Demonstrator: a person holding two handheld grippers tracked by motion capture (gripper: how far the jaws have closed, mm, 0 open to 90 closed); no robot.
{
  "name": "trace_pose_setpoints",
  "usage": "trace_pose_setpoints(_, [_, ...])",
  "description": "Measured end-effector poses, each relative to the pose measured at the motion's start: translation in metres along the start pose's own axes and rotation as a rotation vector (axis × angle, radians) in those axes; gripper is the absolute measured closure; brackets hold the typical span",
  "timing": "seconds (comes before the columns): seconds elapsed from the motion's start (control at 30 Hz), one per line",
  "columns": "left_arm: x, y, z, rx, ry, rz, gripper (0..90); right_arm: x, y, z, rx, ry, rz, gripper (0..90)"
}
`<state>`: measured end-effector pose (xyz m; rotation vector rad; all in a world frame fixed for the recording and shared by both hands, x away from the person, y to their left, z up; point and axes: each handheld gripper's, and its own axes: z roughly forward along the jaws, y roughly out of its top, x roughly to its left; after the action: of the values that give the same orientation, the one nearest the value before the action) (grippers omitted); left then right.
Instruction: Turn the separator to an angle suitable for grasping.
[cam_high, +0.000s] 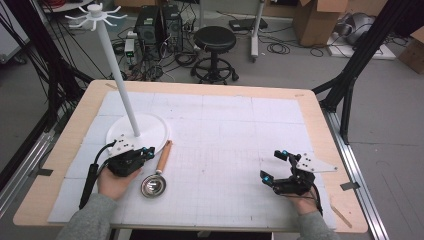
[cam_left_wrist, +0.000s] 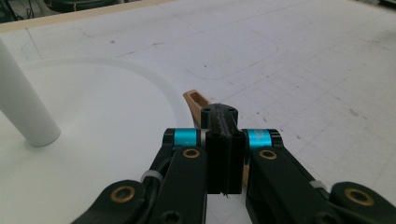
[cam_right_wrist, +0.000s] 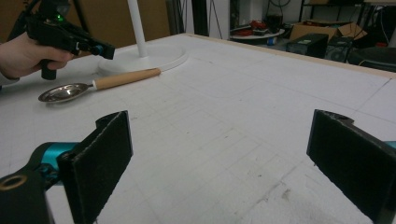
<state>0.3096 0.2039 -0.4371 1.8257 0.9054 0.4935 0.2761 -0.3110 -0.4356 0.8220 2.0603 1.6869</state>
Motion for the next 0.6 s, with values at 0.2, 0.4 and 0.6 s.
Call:
trace_pose_setpoints(0.2, [0.0, -0.002, 0.009, 0.037, 0.0, 0.008, 89.7, 0.0, 0.0, 0.001, 0.005, 0.002, -0.003, 6.0])
trace_pose_setpoints(0.4, [0.001, -0.004, 0.013, 0.068, -0.004, -0.018, 89.7, 0.0, 0.0, 0.002, 0.009, 0.004, 0.001, 6.0])
trace_pose_setpoints(0.6, [0.002, -0.004, 0.015, 0.082, -0.01, -0.022, 89.7, 0.0, 0.0, 0.004, 0.014, 0.01, 0.0, 6.1])
